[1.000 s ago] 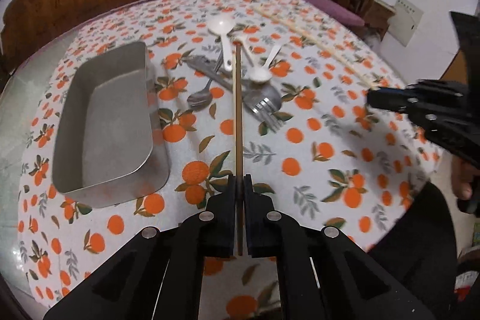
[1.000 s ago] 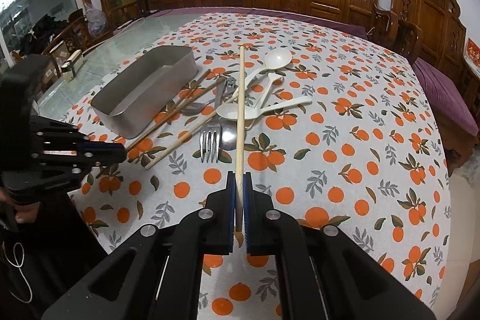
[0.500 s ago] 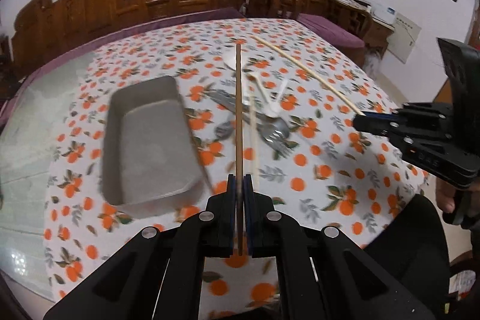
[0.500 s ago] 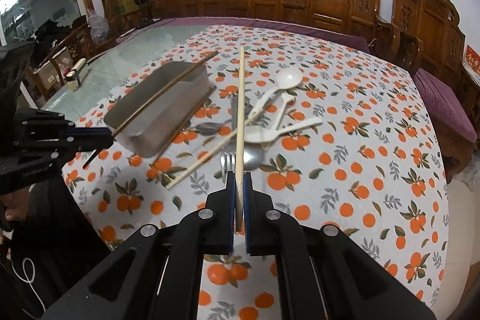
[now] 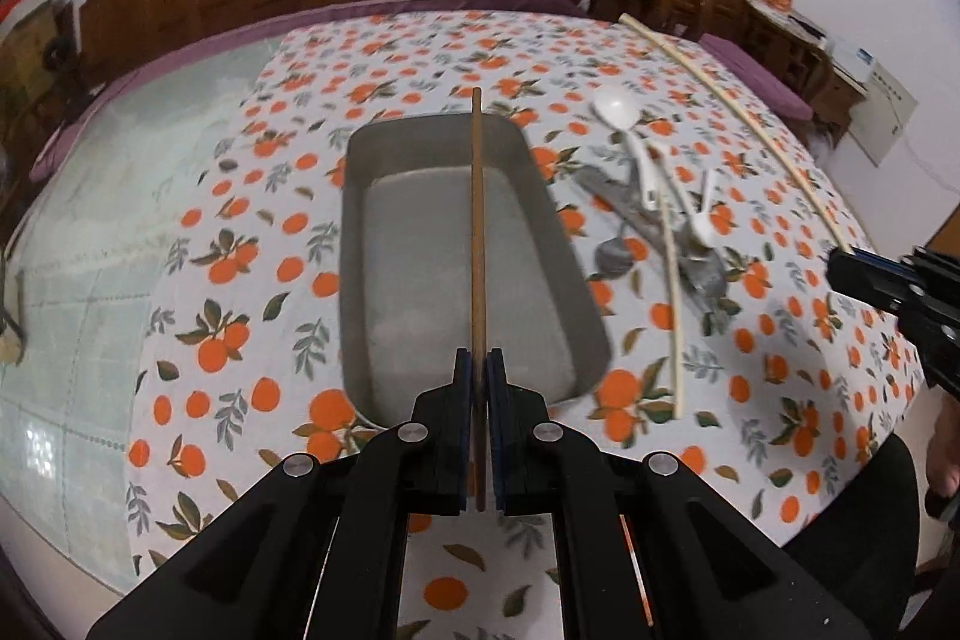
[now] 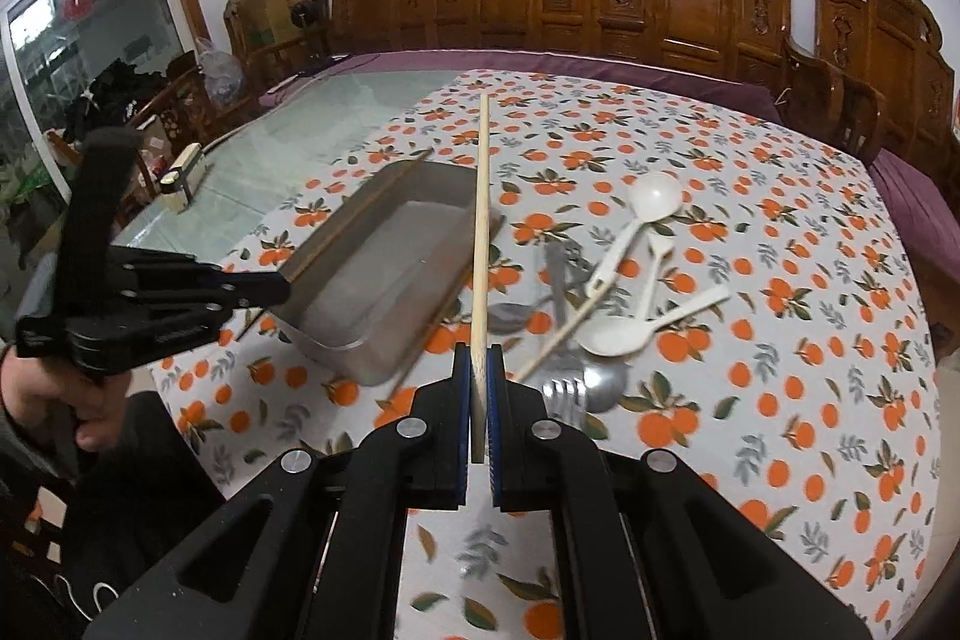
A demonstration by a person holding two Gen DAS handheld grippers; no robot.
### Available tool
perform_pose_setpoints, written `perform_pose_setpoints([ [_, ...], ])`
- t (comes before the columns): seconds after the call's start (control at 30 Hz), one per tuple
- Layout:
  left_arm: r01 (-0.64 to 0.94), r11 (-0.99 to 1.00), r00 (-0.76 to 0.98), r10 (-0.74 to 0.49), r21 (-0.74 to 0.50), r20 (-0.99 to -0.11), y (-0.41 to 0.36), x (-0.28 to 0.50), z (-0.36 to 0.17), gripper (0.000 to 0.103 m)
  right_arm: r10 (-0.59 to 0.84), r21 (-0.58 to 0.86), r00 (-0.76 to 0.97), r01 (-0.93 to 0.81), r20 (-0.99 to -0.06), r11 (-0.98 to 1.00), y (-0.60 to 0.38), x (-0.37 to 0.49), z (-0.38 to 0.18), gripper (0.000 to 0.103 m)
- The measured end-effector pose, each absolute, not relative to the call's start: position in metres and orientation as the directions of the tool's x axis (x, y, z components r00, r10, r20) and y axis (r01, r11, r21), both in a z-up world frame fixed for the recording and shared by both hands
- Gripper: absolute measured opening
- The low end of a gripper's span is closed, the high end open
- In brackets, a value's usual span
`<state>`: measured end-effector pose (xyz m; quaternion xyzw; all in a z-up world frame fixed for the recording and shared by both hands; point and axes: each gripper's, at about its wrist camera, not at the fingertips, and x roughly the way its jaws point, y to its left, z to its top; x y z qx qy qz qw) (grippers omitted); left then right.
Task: Organize utensils
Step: 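Carry the dark chopstick into the grey tray with the left tool and open, then lower the light chopstick into the grey tray and open the right tool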
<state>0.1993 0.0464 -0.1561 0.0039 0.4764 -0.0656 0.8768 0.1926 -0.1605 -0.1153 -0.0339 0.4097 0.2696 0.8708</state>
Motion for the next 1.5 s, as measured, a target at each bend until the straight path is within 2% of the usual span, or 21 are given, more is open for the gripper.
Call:
perform_pose_setpoints([
  [0.4, 0.092, 0.993, 0.516, -0.113, -0.076, -0.849, 0.06, 0.224, -0.166, 0.005, 0.459, 0.19, 0.476, -0.51, -0.75, 0.839, -0.124, 0.203, -0.123, 0.006],
  [0.5, 0.089, 0.993, 0.529, -0.112, -0.076, -0.841, 0.065, 0.223, -0.161, 0.013, 0.464, 0.195, 0.465, -0.516, -0.754, 0.834, -0.114, 0.205, -0.124, 0.006],
  [0.67, 0.084, 0.995, 0.559, -0.099, -0.063, -0.823, 0.082, 0.212, -0.143, 0.015, 0.474, 0.203, 0.447, -0.529, -0.759, 0.824, -0.094, 0.211, -0.127, 0.006],
  [0.87, 0.067, 0.997, 0.608, -0.06, -0.024, -0.791, 0.108, 0.194, -0.119, 0.022, 0.48, 0.232, 0.414, -0.52, -0.773, 0.822, -0.072, 0.225, -0.135, 0.006],
  [0.93, 0.055, 0.998, 0.627, -0.043, -0.011, -0.777, 0.115, 0.187, -0.114, 0.03, 0.48, 0.242, 0.404, -0.513, -0.779, 0.823, -0.063, 0.23, -0.14, 0.006],
  [1.5, 0.032, 0.999, 0.654, -0.041, -0.027, -0.755, 0.137, 0.177, -0.111, 0.031, 0.424, 0.249, 0.351, -0.447, -0.835, 0.859, -0.022, 0.255, -0.174, 0.006],
])
